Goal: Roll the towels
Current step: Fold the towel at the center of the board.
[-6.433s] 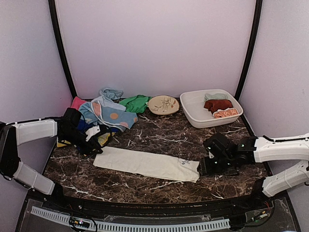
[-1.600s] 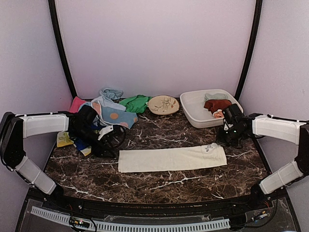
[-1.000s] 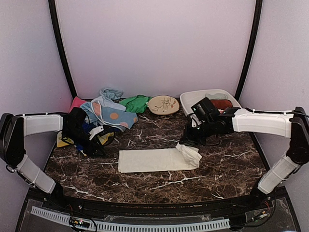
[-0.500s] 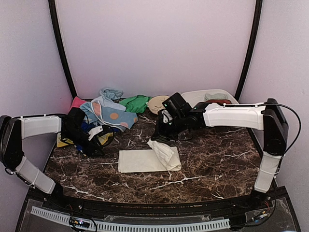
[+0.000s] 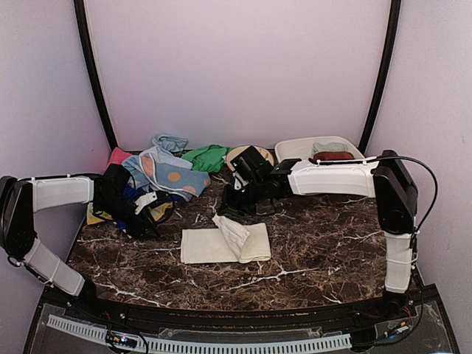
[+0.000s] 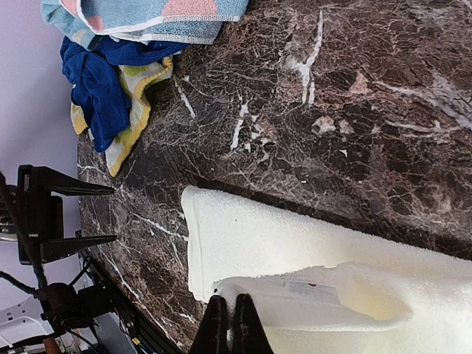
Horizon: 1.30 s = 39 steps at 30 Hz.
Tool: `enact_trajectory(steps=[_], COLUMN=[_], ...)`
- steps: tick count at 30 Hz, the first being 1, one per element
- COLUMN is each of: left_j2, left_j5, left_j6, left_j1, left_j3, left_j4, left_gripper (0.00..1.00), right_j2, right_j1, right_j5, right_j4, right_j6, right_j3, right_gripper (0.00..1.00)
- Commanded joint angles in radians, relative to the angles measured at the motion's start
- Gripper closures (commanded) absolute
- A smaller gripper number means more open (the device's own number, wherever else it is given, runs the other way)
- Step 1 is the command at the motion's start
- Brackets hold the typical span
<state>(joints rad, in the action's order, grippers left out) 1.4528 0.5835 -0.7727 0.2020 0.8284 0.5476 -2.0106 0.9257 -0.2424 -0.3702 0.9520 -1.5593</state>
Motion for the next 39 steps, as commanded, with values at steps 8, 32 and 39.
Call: enact_trajectory(steps=[8,32,39], left_j2=[-0.024,-0.020,0.002], left_j5=[-0.003,0.004,0.111], left_j6=[-0.001,0.017,0.058], left_j1=[0.000,0.000,0.001], left_j3=[-0.013,-0.008,0.028], left_j4=[0.007,0.003,0.017], left_gripper=[0.49,0.50,0.50], right_j2=[-0.133,-0.165,-0.001], right_j1=[0.028,0.038,-0.031], right_j5=[-0.044,-0.200,-0.137], right_j4=[0.090,0.476,0.398], right_j6=[0.073,0.297,0.186], right_j3=[-0.109,-0.013,0.113], right_gripper=[1.00,0.63,0.63])
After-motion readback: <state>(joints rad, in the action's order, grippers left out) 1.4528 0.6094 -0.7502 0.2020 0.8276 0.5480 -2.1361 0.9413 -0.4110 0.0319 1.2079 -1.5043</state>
